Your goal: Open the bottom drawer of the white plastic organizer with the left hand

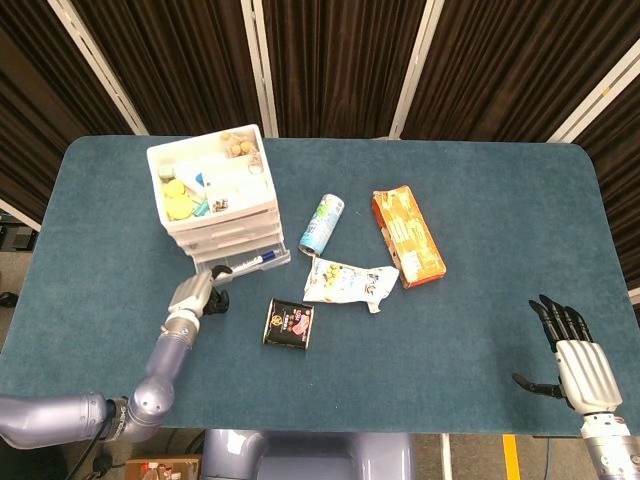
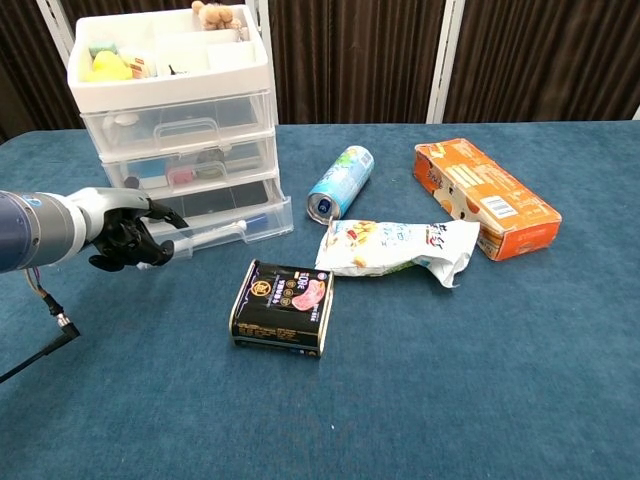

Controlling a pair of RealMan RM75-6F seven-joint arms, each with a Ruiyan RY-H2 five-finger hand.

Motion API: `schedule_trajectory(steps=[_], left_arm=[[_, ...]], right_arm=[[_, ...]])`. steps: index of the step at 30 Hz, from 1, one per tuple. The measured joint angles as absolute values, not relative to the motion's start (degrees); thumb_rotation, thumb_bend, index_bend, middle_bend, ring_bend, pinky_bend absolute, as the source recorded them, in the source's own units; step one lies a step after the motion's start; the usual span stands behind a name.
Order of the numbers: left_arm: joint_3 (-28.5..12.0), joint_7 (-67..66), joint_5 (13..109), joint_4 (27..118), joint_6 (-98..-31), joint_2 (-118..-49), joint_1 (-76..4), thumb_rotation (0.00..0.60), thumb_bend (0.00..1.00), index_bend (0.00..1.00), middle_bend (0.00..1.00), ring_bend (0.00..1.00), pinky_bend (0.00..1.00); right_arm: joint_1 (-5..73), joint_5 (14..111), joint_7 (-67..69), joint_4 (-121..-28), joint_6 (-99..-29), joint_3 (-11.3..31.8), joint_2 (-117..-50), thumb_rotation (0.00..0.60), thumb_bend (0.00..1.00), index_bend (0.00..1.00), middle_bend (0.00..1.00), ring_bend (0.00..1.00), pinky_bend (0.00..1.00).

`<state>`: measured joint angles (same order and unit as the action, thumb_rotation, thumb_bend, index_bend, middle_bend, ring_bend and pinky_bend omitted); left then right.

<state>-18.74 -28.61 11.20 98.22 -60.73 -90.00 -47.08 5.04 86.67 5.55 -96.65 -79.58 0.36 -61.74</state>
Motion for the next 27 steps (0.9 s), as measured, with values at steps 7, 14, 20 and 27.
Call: schedule_trajectory(steps=[7,14,20,27], left_arm=[[-18.1,-26.8,12.9,101.2,-60.3,-89.2,-46.6,0.6,0.67,0.24,1.0,0.99,0.97],[-17.2,-25.3,14.1,103.0,-60.0,-88.4,-46.1,0.6,0.67,0.24,1.0,0.99,0.97],[-16.6,-24.0,14.3,103.7,-58.5,-88.3,-46.1,0.6,0.67,0.24,1.0,0.99,0.97],[-15.7,-22.8,15.3,105.2,-57.6,-87.9,-46.1,0.6,0.67,0.24,1.0,0.99,0.97]], right_arm=[[5.0,86.8,5.5,-96.6,-79.6,0.3,-61.8,0.6,0.1,0.0,0.0,0.0,0.01],[5.0,86.8,5.4,-96.7,-79.7,0.3,-61.8,0.6,0.1,0.0,0.0,0.0,0.01],[4.9,86.8,5.4,-96.7,-79.7,0.3,-61.8,0.6,0.1,0.0,0.0,0.0,0.01],[4.9,86.8,5.5,-96.6,-79.7,0.3,-61.8,0.6,0.1,0.0,0.0,0.0,0.01]])
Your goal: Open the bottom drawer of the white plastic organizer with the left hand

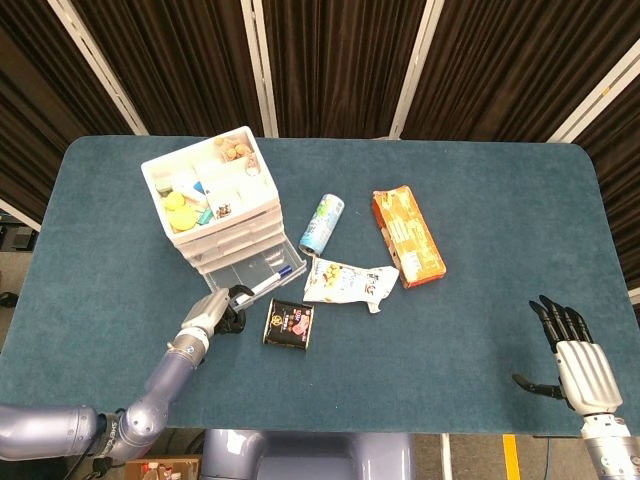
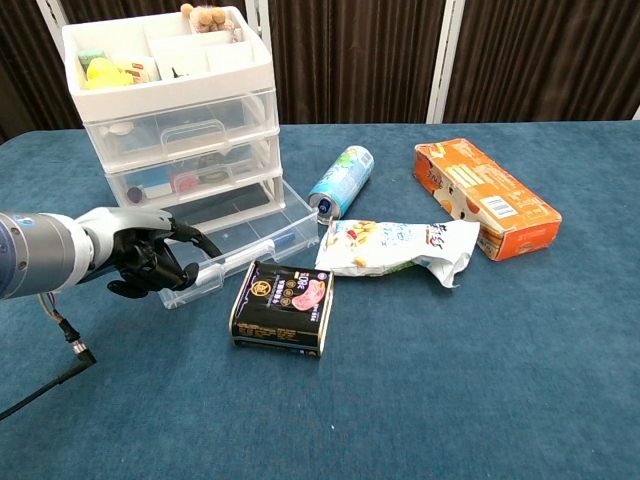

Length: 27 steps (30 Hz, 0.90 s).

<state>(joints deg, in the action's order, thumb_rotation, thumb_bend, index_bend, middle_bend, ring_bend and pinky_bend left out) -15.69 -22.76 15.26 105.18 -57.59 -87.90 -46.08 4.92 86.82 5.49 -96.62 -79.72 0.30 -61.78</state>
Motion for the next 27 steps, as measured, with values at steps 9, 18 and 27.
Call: schedule_trajectory(steps=[9,18,27], left_arm=[[-14.4,-21.7,19.0,106.1,-58.4,-87.0,-45.4,0.6,0.3,0.04,0.96,0.94,0.96],[-9.4,-23.5,29.2,107.2,-63.0,-84.8,-43.5,0.6,0.09,0.01,0.61,0.57,0.7],[0.0,-24.0,49.2,112.4,-71.9,-78.1,-36.5,0.6,0.09,0.06,0.21,0.19,0.39]], right_arm=[[4.9,86.8,5.5,-96.7,-79.7,0.2,-61.7,0.6,0.1,0.0,0.0,0.0,0.01],[4.9,86.9,5.6,-96.6,-79.6,0.2,-61.6,0.6,0.1,0.0,0.0,0.0,0.01],[4.8,86.6,5.1,-96.3,-79.7,0.4,-61.7,0.6,0.1,0.0,0.0,0.0,0.01]])
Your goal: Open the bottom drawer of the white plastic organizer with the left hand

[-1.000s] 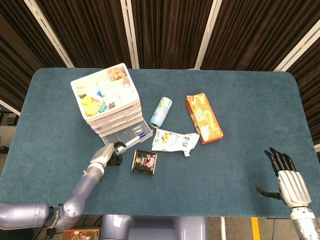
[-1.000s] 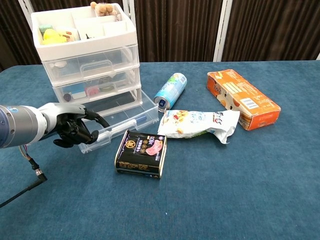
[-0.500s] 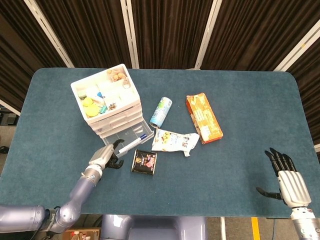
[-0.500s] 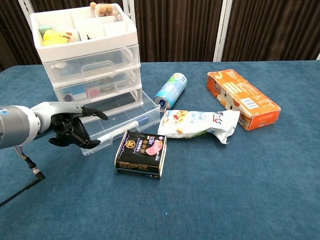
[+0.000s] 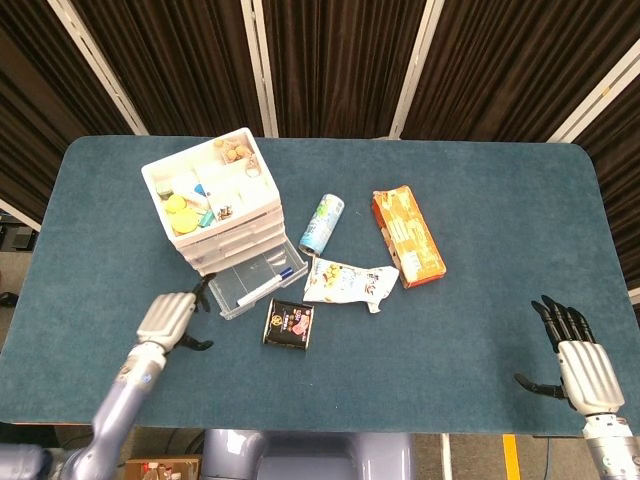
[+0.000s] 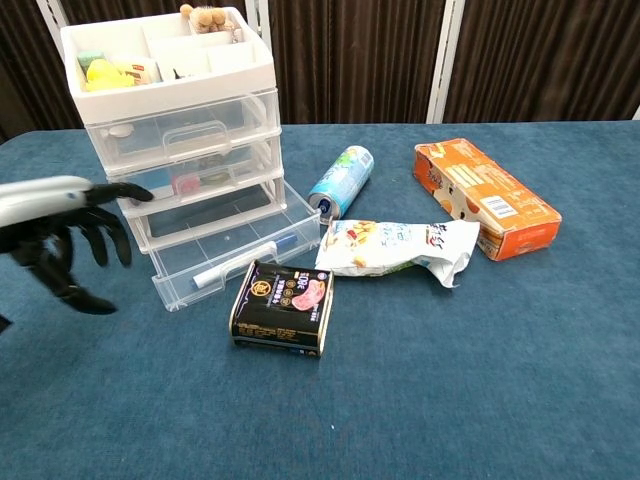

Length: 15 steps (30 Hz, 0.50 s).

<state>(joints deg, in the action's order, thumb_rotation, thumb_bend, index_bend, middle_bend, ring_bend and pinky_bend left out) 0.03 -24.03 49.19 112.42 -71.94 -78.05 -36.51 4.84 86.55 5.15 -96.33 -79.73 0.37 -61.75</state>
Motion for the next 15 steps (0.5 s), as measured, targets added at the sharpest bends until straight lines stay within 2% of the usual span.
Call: schedule_trajectory(steps=[6,10,15], left_arm=[[7.8,-20.1,66.2,112.0,-81.5,-71.6,-28.0,0.6,0.09,0.03,0.03,0.01,0.19],[11.7,-17.0,75.3,106.9,-89.6,-67.6,-21.7,0.6,0.09,0.01,0.0,0.0,0.14],[13.2,-14.3,78.2,99.1,-95.0,-65.0,-15.2,0.6,0.09,0.0,0.0,0.0,0.13]], right_arm=[[4.6,86.3,4.1,-96.1,-80.5,0.7,-62.1,0.6,0.1,0.0,0.0,0.0,0.01],[4.4,85.8,3.1,-95.8,-81.1,1.1,-62.4,0.6,0.1,0.0,0.0,0.0,0.01],[4.3,85.2,2.5,-95.7,-81.1,1.3,-62.6,0.6,0.1,0.0,0.0,0.0,0.01]])
